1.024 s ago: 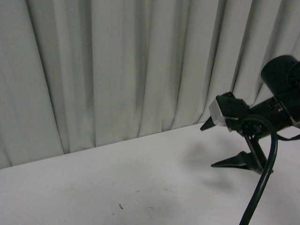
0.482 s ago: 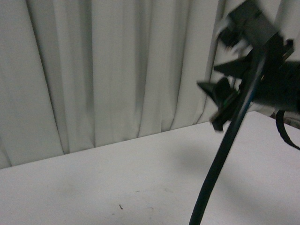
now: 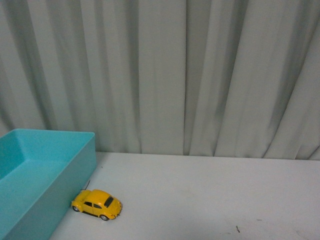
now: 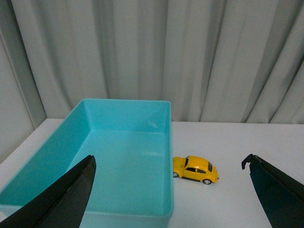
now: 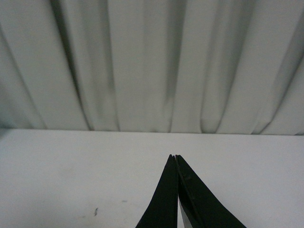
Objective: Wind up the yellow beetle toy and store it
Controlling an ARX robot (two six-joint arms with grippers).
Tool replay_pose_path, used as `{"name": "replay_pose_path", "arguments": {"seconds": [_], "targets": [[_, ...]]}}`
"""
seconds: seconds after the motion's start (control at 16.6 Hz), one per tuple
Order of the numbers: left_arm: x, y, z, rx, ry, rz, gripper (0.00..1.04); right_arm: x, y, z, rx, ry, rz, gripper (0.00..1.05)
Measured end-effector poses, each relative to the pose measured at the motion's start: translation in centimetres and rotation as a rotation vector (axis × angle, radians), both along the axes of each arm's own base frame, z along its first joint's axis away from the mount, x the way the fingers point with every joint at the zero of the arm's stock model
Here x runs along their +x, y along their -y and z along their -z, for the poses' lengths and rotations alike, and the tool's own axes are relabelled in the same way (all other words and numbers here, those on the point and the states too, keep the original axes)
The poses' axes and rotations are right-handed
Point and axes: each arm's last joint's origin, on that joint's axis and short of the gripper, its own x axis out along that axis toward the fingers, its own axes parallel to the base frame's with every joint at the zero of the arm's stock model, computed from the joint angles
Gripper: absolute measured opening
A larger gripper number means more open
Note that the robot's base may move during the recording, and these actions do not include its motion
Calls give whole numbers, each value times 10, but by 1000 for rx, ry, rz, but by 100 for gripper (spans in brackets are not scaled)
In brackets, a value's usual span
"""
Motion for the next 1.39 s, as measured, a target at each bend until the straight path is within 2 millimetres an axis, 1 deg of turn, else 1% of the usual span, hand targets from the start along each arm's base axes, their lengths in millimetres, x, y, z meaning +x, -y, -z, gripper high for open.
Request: {"name": "replay_pose_path", "arguments": {"seconds": [0.06,0.18,0.3,0.36,0.42,0.6,1.02,1.39], "targets": [[0,0,0,0,0,0,98,-6,-4,4,0,-10,-23,2],[0,0,0,0,0,0,98,-15,-3,3,1,15,-13,2],[0,0,0,0,0,0,98,-24,-3,9,2,2,-13,2],[0,0,0,0,0,0,98,-27,-3,13,2,34,-13,2],[0,0,0,0,0,0,98,-30,-3,19,2,-8,-14,2],[0,0,0,0,0,0,98,-39,-3,13,2,25,-13,2],[0,0,0,0,0,0,98,-53,-3,11,2,29,-13,2],[0,0,0,0,0,0,98,-61,-3,12,2,26,-13,2]]}}
